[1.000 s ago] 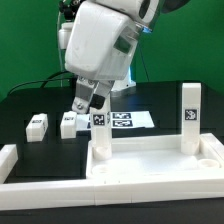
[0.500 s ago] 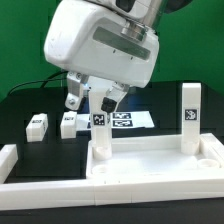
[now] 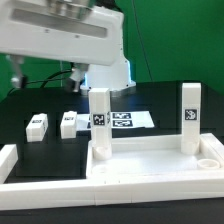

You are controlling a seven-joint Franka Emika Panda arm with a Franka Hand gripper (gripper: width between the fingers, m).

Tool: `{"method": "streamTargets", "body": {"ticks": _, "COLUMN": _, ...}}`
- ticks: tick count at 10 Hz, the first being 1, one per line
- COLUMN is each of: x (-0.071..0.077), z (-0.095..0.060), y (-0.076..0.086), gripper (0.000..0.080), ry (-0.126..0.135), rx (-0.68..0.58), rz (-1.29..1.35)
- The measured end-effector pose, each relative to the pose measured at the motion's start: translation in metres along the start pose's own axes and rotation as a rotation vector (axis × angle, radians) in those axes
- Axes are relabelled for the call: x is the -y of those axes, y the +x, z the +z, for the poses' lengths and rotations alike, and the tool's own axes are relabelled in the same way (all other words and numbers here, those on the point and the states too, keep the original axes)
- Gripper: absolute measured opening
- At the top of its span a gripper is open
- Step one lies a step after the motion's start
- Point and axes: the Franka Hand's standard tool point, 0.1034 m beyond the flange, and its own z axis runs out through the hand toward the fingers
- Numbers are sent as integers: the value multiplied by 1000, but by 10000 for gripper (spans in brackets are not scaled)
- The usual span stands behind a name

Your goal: Assemble desk

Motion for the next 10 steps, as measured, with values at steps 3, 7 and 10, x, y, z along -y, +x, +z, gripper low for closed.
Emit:
{"method": "streamTargets", "body": {"ticks": 3, "x": 3, "z": 31, "y": -42, "gripper": 649, "ry": 92, "rx": 60, "rz": 272}}
{"method": "streamTargets", "body": {"ticks": 7, "x": 22, "z": 35, "y": -21, "gripper": 649, "ry": 80, "rx": 37, "rz": 585}}
{"method": "streamTargets", "body": {"ticks": 10, "x": 9, "z": 31, "y": -34, "gripper": 649, "ry": 265, "rx": -64, "rz": 894}}
